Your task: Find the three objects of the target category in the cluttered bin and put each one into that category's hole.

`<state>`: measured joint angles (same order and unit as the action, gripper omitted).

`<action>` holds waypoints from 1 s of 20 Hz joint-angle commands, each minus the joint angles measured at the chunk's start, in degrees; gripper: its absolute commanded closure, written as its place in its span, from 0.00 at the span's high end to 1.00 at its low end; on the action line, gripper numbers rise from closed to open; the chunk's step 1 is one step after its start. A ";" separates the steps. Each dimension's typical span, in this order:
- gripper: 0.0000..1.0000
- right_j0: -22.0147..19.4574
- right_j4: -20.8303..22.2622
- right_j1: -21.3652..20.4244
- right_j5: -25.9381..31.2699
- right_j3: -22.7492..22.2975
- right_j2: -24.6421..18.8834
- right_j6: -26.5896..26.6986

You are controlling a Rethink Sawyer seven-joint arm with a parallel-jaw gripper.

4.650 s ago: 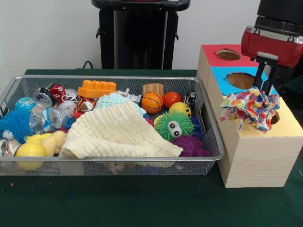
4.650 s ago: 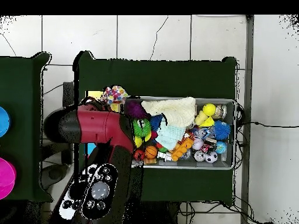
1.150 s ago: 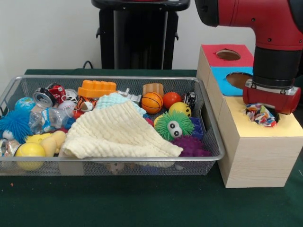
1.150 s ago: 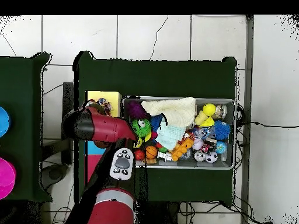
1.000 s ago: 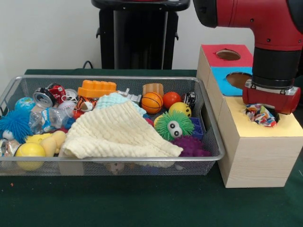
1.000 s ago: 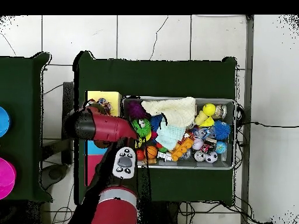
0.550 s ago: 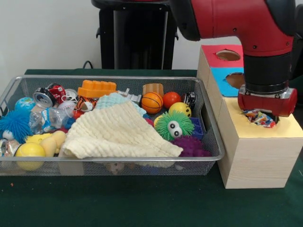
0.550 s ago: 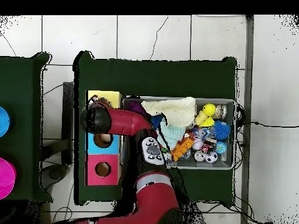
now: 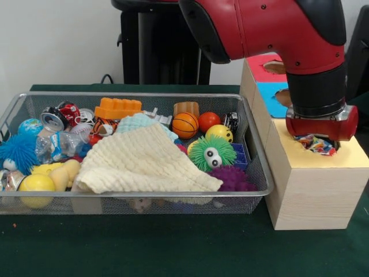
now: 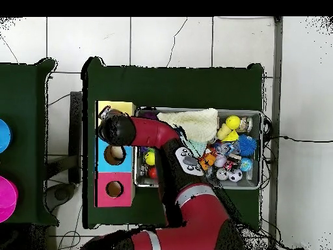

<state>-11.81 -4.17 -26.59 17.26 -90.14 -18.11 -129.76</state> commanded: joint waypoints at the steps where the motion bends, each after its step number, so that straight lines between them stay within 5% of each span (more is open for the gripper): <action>1: 0.00 3.30 6.00 10.93 -0.30 -1.60 2.00 0.53; 7: 0.00 19.70 6.33 8.34 -1.74 3.83 22.90 -9.08; 10: 0.00 24.22 4.66 9.04 -1.97 5.40 29.09 -10.63; 20: 0.00 25.62 -0.20 7.81 3.37 7.45 33.42 -8.73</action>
<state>14.28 -3.95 -23.13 15.17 -81.78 11.71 -129.76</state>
